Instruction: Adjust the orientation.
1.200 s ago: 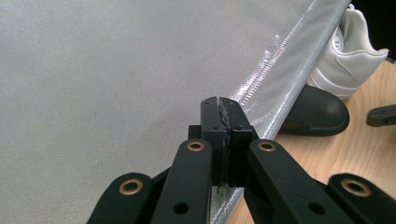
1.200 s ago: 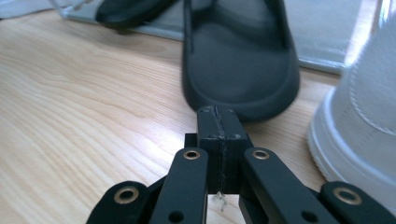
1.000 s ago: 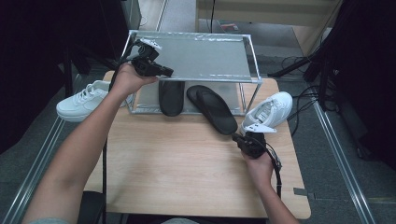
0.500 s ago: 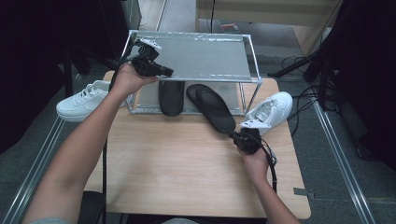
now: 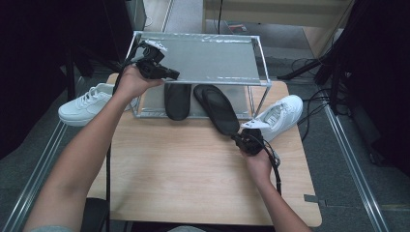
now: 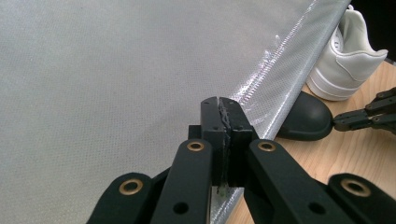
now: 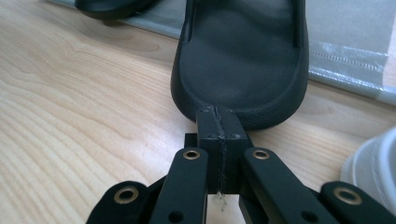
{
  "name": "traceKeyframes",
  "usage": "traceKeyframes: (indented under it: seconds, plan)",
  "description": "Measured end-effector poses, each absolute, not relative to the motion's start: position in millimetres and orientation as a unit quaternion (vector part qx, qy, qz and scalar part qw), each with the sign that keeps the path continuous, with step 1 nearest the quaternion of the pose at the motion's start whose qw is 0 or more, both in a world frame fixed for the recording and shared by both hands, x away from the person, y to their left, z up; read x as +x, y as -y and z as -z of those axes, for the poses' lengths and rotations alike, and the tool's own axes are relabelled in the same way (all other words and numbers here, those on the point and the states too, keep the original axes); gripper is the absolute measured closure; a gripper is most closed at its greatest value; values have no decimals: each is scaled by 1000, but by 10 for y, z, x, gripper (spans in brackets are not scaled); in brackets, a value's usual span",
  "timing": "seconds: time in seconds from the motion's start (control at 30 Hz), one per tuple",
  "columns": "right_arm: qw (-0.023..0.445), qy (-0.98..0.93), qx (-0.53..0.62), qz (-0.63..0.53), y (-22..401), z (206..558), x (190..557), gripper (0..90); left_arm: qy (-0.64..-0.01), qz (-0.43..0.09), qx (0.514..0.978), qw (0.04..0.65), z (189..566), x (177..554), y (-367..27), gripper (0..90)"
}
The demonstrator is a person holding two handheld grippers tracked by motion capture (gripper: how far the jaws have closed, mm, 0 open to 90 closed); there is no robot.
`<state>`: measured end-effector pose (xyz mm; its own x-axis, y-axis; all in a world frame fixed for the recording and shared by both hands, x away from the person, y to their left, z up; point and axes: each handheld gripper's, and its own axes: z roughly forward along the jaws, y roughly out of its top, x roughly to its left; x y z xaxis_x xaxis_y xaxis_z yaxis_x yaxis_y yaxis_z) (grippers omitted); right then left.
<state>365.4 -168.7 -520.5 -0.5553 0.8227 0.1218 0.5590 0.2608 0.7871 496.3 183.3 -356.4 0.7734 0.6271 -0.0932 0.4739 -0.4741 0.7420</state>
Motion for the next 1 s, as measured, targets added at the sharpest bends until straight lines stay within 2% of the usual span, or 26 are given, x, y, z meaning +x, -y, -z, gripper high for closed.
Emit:
traceKeyframes:
  seconds: [1.0]
  plan:
    - [138, -785, 433, -420, 1034, 5188, 4073, 900, -322, -95, 851, 403, 3572, 4960, -1843, 899]
